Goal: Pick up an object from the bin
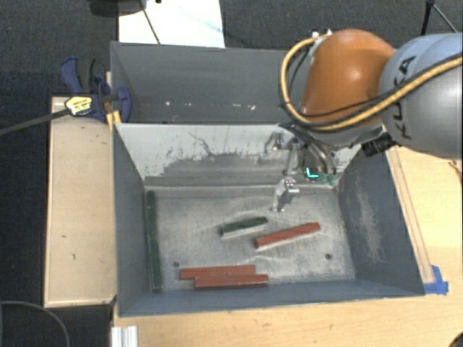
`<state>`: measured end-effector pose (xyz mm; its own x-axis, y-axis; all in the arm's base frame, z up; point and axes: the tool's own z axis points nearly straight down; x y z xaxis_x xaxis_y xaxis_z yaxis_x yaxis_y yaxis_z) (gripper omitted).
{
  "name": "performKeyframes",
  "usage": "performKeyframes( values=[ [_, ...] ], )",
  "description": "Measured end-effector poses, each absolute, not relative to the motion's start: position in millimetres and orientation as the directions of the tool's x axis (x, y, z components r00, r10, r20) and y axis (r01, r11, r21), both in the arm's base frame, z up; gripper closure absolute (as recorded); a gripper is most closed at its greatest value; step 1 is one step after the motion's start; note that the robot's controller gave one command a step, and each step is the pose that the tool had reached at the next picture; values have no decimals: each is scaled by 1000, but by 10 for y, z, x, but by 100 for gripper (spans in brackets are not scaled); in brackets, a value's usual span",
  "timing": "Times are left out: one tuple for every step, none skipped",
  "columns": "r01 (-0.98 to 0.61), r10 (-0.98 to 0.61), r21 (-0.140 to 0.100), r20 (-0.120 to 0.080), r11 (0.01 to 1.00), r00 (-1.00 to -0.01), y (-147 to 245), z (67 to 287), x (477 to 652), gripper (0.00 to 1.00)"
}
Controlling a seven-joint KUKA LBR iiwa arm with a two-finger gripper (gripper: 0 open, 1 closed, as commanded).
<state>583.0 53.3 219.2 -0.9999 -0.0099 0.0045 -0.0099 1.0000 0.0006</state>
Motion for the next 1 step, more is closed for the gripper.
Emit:
performKeyframes(
  values=[
    [-9, -9, 1, -3, 1000, -1000, 530, 2235, 5846, 0]
  ],
)
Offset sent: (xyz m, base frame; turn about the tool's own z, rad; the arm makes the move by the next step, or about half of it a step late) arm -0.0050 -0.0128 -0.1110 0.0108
